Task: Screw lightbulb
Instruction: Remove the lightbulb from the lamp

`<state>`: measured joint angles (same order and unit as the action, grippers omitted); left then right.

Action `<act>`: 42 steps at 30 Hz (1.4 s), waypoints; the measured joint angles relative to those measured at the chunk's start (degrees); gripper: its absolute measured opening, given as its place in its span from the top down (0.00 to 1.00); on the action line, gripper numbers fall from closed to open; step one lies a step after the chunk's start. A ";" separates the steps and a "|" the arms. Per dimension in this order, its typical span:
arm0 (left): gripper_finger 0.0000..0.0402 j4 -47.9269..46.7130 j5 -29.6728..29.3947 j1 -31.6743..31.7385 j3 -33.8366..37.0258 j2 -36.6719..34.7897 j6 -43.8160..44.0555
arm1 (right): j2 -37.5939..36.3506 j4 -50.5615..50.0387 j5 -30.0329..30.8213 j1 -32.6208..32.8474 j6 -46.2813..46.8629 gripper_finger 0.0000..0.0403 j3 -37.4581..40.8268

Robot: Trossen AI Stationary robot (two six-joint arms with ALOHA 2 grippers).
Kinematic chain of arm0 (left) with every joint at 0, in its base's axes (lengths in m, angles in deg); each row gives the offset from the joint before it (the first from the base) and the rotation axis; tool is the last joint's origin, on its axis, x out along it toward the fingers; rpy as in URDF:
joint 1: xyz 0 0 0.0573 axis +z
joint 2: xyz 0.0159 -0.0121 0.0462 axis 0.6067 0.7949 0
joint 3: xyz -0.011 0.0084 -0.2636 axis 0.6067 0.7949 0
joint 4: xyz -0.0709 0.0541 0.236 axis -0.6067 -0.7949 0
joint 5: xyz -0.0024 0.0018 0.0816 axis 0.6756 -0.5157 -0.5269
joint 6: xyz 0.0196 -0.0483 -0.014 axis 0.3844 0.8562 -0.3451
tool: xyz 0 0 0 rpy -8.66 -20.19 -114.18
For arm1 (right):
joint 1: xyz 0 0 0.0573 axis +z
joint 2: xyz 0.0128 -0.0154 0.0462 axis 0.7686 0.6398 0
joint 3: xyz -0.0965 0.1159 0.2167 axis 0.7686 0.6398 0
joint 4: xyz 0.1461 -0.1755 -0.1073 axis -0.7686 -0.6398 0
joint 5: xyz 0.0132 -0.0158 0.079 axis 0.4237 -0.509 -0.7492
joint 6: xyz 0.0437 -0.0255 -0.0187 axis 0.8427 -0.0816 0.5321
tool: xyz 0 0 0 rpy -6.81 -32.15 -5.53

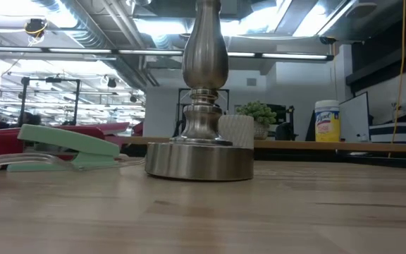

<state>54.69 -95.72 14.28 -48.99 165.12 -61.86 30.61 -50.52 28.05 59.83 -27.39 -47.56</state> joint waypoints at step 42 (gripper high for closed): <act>0.99 -0.45 -19.65 -3.23 0.20 -0.11 -7.38 | -0.02 0.04 -0.52 0.00 -0.13 0.59 -0.07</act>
<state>54.24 -115.37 11.05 -48.79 165.01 -69.24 30.59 -50.48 27.53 59.83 -27.52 -47.62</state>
